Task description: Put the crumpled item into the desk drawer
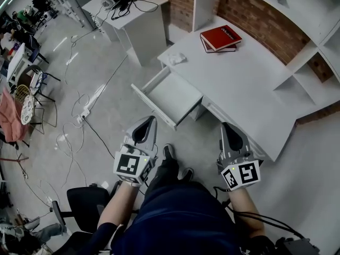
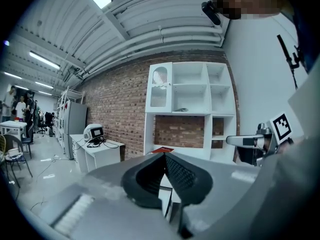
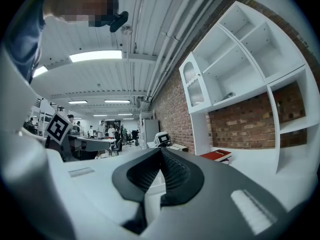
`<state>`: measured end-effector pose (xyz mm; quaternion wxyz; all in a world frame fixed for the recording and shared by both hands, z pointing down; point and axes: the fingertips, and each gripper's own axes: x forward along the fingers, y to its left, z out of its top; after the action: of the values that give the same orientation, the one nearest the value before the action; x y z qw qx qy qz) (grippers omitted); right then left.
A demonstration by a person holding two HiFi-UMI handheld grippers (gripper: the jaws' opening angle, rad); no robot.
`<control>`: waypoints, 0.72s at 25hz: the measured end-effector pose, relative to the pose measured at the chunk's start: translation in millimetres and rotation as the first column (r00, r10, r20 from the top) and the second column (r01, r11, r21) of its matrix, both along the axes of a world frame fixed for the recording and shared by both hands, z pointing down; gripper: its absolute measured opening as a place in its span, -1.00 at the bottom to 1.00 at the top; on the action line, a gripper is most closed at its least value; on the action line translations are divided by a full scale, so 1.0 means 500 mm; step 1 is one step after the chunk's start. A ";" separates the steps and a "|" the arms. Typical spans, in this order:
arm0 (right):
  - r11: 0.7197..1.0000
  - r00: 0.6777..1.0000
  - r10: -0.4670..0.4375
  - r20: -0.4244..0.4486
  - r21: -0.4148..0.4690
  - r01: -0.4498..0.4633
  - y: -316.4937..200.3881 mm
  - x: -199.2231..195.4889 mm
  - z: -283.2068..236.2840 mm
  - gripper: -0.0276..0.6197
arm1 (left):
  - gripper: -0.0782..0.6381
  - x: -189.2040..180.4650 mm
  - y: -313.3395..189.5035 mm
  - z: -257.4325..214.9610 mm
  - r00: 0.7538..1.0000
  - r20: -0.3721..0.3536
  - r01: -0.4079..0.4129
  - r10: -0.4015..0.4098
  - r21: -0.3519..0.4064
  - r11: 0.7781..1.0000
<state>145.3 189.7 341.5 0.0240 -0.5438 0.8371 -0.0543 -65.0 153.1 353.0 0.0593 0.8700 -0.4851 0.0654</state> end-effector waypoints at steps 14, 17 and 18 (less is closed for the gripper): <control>0.995 0.996 0.084 -0.040 -0.043 -0.086 -0.202 -0.036 0.002 -0.91 | -0.78 -0.031 -0.230 0.042 0.995 -0.026 -0.096 0.095 -0.015 0.995; 0.994 0.994 0.093 -0.054 -0.049 -0.095 -0.239 -0.053 0.000 -0.91 | -0.78 -0.051 -0.270 0.037 0.995 -0.042 -0.094 0.093 -0.023 0.995; 0.994 0.994 0.095 -0.061 -0.051 -0.098 -0.251 -0.058 0.000 -0.91 | -0.78 -0.059 -0.283 0.036 0.995 -0.046 -0.090 0.089 -0.028 0.996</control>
<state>116.2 64.0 341.4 -0.0124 -0.5852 0.8086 -0.0598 -94.3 11.4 370.9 0.0800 0.8911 -0.4432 0.0556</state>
